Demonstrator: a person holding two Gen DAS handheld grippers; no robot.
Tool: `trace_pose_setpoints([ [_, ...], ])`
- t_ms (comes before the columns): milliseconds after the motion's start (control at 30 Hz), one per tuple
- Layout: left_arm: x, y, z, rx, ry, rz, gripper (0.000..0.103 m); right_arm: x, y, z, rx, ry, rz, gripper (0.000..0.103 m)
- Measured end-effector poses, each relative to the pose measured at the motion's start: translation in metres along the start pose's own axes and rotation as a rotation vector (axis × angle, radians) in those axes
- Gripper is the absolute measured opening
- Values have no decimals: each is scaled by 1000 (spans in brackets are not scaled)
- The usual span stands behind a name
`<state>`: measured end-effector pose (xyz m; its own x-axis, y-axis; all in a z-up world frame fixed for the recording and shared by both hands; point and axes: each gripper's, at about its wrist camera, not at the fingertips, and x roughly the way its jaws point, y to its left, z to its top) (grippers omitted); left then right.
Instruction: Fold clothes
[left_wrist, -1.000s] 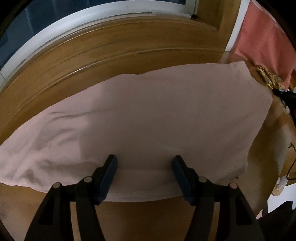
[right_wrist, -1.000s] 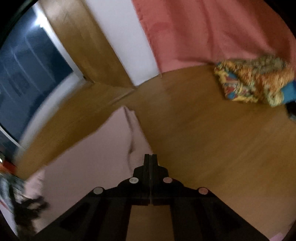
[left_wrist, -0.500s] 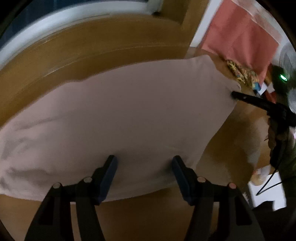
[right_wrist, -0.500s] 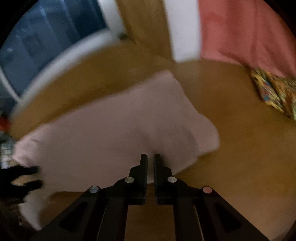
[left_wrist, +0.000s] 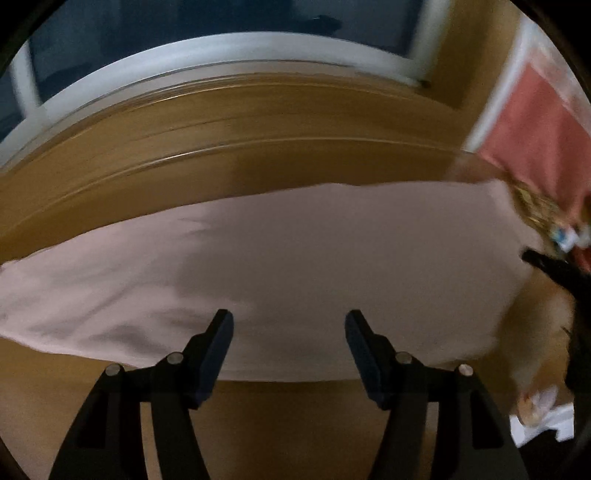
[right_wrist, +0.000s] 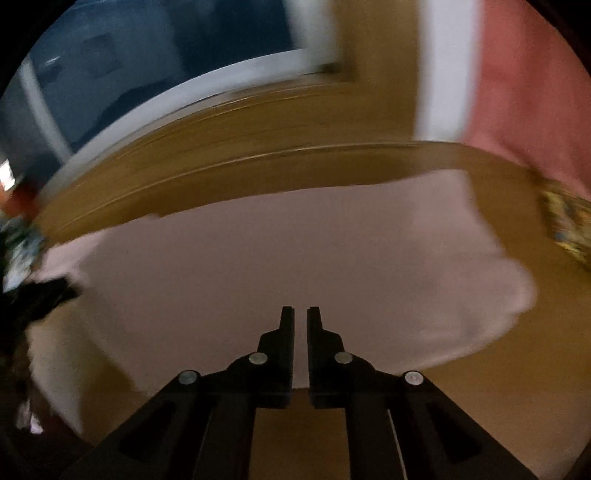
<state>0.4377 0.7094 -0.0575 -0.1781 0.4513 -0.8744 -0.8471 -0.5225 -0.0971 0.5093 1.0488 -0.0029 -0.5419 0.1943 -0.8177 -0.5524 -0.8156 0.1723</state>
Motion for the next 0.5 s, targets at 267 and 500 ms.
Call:
trace_pose_setpoints([
  [267, 22, 43, -10, -70, 30, 144, 63, 20, -12, -16, -2, 53, -90, 7],
  [500, 22, 45, -11, -31, 24, 117, 64, 9, -60, -19, 194, 37, -168, 4],
])
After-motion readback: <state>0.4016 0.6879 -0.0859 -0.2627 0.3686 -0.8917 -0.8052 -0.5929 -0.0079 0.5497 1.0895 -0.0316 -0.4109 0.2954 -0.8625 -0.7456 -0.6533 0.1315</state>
